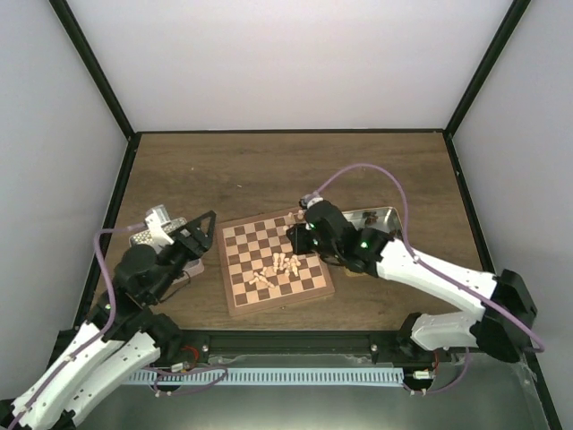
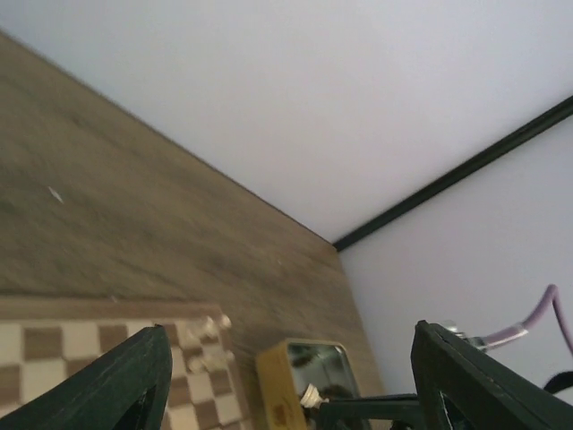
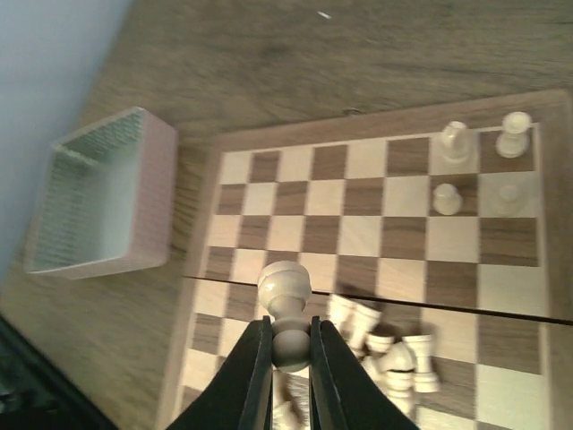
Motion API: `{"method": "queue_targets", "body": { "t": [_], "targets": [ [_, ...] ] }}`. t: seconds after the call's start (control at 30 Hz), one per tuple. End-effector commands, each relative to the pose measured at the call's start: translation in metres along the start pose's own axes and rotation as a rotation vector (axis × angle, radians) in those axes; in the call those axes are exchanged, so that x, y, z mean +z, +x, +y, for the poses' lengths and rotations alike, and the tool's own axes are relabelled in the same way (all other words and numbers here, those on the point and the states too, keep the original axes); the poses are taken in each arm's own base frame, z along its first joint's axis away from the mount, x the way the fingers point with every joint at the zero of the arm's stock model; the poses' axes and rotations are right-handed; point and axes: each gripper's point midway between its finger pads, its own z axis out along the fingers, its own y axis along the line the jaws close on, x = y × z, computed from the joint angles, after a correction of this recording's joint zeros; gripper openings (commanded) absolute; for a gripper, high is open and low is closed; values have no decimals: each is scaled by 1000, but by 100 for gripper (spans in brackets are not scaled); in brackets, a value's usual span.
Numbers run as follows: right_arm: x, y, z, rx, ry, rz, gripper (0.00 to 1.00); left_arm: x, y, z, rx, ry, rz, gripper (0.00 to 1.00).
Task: Set up the chess pieces on the board
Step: Place the chess piece on the chessboard.
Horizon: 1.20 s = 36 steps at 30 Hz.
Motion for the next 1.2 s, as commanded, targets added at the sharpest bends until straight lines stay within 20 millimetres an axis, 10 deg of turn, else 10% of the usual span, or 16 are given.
{"method": "queue_targets", "body": {
  "t": [0.0,0.57,1.17],
  "targets": [
    [9,4,-31,-151,211,150,7,-25,-29,12,368,-169,-45,75],
    [116,11,-42,-341,306,528,5,-41,-26,23,552,-180,-23,76],
    [134,17,-80,-364,474,582,9,-42,-21,19,547,-142,-8,76]
  ]
}}
